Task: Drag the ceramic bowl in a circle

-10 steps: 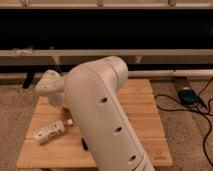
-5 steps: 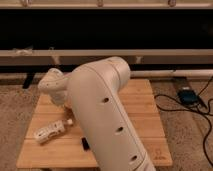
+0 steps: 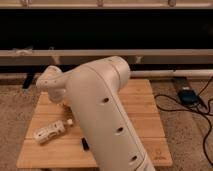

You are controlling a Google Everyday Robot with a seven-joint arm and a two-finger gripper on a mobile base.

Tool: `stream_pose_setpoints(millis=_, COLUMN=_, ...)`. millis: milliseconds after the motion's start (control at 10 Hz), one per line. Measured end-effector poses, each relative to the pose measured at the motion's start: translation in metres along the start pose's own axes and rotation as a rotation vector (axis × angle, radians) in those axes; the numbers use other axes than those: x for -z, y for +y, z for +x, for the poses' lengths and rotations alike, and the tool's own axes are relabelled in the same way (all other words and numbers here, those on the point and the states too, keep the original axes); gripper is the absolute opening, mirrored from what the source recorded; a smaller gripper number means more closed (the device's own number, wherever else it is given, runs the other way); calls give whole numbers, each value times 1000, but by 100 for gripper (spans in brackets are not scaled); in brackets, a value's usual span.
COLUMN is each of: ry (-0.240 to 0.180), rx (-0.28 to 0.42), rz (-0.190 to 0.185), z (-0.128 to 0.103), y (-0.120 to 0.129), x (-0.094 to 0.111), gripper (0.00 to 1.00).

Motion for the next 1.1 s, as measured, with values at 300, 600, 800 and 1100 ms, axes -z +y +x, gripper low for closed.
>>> stream_pose_setpoints(millis=300, ry=-30, rx=128, rz=-10, z=-12, y=56, x=15, gripper=0)
stream_pose_setpoints(millis=600, ry=-24, rx=209, rz=-39, z=5, y=90, x=27, gripper=0)
stream_pose_setpoints(millis=800, ry=12, rx=191, rz=-56, z=23, y=88, x=25, gripper=0)
stream_pose_setpoints(millis=1100, ry=68, rx=140, rz=-64, z=38, y=46, x=13, gripper=0)
